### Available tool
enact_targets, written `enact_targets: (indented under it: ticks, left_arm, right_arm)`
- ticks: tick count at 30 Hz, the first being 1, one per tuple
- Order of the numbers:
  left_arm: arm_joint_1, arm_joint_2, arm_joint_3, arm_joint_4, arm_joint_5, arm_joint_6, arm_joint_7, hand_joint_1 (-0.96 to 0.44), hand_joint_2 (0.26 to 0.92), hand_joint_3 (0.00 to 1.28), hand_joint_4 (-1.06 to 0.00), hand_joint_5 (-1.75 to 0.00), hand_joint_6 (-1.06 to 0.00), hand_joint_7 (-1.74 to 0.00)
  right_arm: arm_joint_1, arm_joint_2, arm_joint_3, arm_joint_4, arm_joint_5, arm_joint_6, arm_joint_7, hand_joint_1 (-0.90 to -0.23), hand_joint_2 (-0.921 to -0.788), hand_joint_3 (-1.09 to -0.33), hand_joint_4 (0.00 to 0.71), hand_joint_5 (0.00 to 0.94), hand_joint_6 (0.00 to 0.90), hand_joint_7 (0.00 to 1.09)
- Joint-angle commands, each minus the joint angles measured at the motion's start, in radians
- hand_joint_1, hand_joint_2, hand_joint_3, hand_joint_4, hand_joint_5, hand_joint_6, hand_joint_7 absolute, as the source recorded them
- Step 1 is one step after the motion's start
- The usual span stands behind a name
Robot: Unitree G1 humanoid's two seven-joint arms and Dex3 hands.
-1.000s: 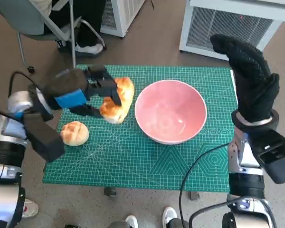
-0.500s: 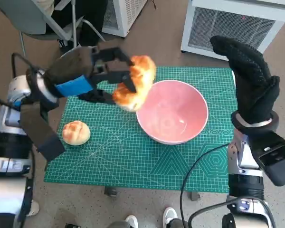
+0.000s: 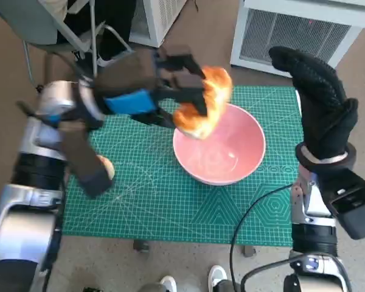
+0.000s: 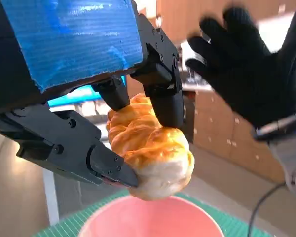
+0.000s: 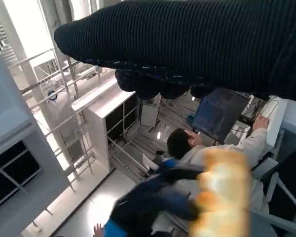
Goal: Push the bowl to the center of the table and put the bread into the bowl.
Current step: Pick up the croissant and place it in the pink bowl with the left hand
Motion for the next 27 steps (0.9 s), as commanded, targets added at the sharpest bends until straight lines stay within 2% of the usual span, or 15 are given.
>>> enact_targets:
  ticks: [1, 10, 14, 15, 16, 17, 18, 19, 21, 23, 27]
  left_arm:
    - [-0.041, -0.048, -0.035, 0.087, 0.061, 0.016, 0.034, 0.00, 0.920, 0.05, -0.64, -1.07, -0.74, -1.19]
    - [-0.075, -0.105, -0.091, 0.228, 0.152, 0.090, 0.073, 0.00, 0.920, 0.08, -0.61, -1.14, -0.69, -1.21]
    - [-0.083, -0.115, -0.118, 0.258, 0.194, 0.151, 0.079, 0.00, 0.921, 0.14, -0.55, -1.20, -0.61, -1.29]
    - [-0.084, -0.116, -0.123, 0.262, 0.199, 0.164, 0.076, -0.07, 0.921, 0.16, -0.52, -1.09, -0.59, -1.31]
    - [-0.083, -0.116, -0.130, 0.262, 0.206, 0.190, 0.062, -0.17, 0.921, 0.19, -0.53, -0.83, -0.55, -1.36]
    - [-0.083, -0.115, -0.135, 0.262, 0.211, 0.208, 0.052, -0.14, 0.900, 0.18, -0.49, -0.68, -0.49, -1.21]
    - [-0.081, -0.114, -0.139, 0.257, 0.213, 0.231, 0.036, -0.11, 0.881, 0.15, -0.44, -0.44, -0.45, -0.89]
    - [-0.079, -0.113, -0.142, 0.252, 0.214, 0.248, 0.024, -0.09, 0.867, 0.11, -0.36, -0.28, -0.41, -0.62]
    - [-0.070, -0.108, -0.145, 0.230, 0.212, 0.278, 0.002, -0.08, 0.851, 0.05, -0.24, -0.12, -0.36, -0.30]
    - [-0.061, -0.100, -0.144, 0.205, 0.210, 0.296, -0.012, -0.10, 0.836, 0.03, -0.17, -0.06, -0.33, -0.18]
    - [-0.038, -0.087, -0.123, 0.171, 0.177, 0.290, -0.032, -0.16, 0.816, 0.01, -0.10, -0.02, -0.30, -0.07]
  right_arm:
    - [0.034, 0.005, -0.002, -0.007, 0.007, 0.003, -0.008, -0.523, -0.921, -0.877, -0.001, 0.462, -0.001, 0.58]
    - [0.048, 0.001, -0.003, -0.031, 0.007, 0.008, -0.013, -0.524, -0.921, -0.874, -0.001, 0.450, -0.001, 0.58]
    - [0.051, -0.001, -0.004, -0.039, 0.011, 0.013, -0.014, -0.528, -0.921, -0.870, -0.001, 0.449, -0.001, 0.58]
    - [0.051, -0.001, -0.004, -0.041, 0.011, 0.014, -0.015, -0.528, -0.921, -0.870, -0.001, 0.449, -0.001, 0.58]
    - [0.052, -0.001, -0.004, -0.042, 0.011, 0.014, -0.015, -0.528, -0.921, -0.870, -0.001, 0.449, -0.001, 0.58]
    - [0.052, -0.001, -0.004, -0.043, 0.011, 0.015, -0.015, -0.529, -0.921, -0.870, -0.001, 0.449, -0.001, 0.58]
    - [0.053, -0.001, -0.004, -0.045, 0.011, 0.015, -0.016, -0.529, -0.921, -0.870, -0.001, 0.448, -0.001, 0.58]
    - [0.053, -0.001, -0.004, -0.046, 0.010, 0.015, -0.017, -0.529, -0.921, -0.870, -0.001, 0.448, -0.001, 0.58]
    - [0.055, -0.001, -0.004, -0.050, 0.009, 0.016, -0.018, -0.529, -0.921, -0.869, -0.001, 0.448, -0.001, 0.58]
    - [0.055, -0.001, -0.004, -0.051, 0.011, 0.016, -0.017, -0.529, -0.921, -0.869, -0.001, 0.448, -0.001, 0.58]
    - [0.056, -0.002, -0.005, -0.052, 0.015, 0.017, -0.015, -0.530, -0.921, -0.865, -0.001, 0.447, -0.001, 0.58]
